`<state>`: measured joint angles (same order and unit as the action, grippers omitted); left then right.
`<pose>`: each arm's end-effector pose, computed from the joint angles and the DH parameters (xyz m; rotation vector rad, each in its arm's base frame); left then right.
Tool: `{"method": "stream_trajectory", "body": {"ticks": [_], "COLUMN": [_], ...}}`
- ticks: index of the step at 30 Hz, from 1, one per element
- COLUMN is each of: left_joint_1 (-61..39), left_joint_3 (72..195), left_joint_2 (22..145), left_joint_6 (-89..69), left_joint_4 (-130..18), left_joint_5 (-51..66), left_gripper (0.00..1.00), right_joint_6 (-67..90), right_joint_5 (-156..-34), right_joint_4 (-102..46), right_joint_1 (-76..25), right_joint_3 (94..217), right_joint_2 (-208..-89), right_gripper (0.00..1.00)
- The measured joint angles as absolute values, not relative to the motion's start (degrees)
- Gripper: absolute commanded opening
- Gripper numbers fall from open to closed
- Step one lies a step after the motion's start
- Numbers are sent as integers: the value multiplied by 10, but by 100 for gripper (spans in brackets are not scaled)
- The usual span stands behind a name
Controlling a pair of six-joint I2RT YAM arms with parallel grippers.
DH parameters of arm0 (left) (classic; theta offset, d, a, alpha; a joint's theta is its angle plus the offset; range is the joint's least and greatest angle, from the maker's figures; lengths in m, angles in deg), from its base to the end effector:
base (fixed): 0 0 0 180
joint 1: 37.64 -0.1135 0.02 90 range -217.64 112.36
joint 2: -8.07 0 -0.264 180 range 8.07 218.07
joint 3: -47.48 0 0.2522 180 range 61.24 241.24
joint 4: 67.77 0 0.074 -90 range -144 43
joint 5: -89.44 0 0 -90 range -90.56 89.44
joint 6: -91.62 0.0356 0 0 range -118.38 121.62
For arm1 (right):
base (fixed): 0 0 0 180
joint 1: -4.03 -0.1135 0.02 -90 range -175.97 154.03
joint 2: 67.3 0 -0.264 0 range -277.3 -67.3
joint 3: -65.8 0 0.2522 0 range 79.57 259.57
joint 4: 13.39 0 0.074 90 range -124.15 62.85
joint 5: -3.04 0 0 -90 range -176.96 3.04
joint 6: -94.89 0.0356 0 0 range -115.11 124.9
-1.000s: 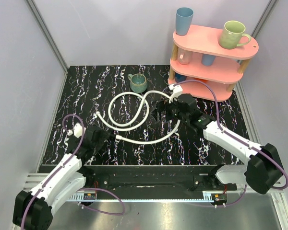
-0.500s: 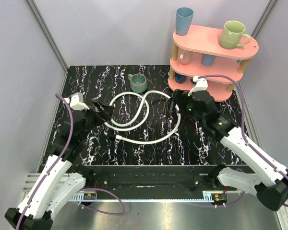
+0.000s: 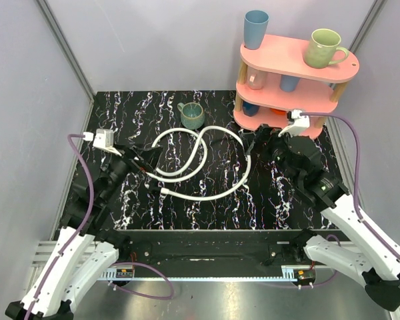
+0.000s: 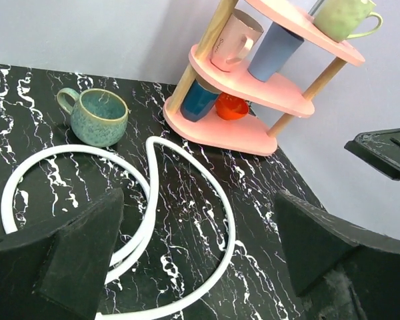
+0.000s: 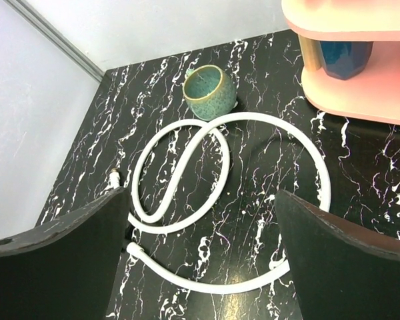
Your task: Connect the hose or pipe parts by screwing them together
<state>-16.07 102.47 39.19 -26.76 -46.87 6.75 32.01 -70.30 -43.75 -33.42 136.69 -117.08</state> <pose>0.1228 -0.0534 0.3577 0.0122 1.5724 -0.7885 0.1582 0.1083 0.3885 0.0593 1.7594 0.5772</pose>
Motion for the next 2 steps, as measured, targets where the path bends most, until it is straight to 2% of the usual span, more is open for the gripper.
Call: {"method": "stream_trajectory", "body": {"ticks": [2], "left_joint_1": [-161], "left_joint_3": [1025], "left_joint_2": [394], "left_joint_6": [-267], "left_joint_4": [-468], "left_joint_5": [68], "left_gripper": [99], "right_joint_6": [321], "right_joint_5": [-703], "right_joint_4": [-434], "right_joint_1": [-334], "right_joint_3": [1363], "right_joint_2": [-1172], "right_gripper": [100]}}
